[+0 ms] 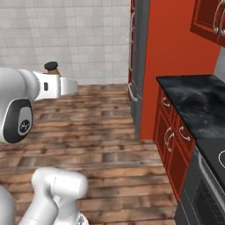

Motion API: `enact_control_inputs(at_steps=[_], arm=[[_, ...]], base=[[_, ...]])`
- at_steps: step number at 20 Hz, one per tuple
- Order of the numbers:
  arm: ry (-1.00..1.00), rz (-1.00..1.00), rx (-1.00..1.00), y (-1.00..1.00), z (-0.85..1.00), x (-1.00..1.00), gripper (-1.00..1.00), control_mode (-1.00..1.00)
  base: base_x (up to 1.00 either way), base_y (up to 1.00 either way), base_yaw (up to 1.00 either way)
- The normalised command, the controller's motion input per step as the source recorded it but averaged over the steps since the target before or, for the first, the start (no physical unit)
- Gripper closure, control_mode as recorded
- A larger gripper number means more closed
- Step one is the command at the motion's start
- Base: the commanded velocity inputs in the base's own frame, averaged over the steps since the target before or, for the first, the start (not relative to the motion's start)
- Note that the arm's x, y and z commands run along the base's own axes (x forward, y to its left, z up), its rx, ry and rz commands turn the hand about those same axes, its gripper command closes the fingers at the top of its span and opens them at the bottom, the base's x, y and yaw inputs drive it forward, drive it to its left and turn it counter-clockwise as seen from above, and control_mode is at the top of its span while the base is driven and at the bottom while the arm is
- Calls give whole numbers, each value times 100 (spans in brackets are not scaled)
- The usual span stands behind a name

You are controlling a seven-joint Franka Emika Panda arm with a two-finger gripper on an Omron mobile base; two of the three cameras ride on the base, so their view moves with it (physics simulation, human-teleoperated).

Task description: Take 2 condiments from the cabinet and move them on the counter near the stove.Make sure the condiments are lined up with each other, next to each other.

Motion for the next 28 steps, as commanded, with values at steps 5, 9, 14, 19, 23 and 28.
enact_control_inputs(at_steps=[5, 9, 14, 19, 23, 28], arm=[[0, 0, 0, 0, 0, 0, 100, 100], [0, 0, 0, 0, 0, 0, 100, 100], [0, 0, 0, 0, 0, 0, 100, 100], [0, 0, 0, 0, 0, 0, 100, 100], [0, 0, 0, 0, 0, 0, 100, 100], [0, 0, 0, 0, 0, 0, 100, 100]], base=[[100, 0, -26], [97, 0, -48], [58, 0, -64], [21, 0, -76], [5, 0, -82], [70, 44, -56]])
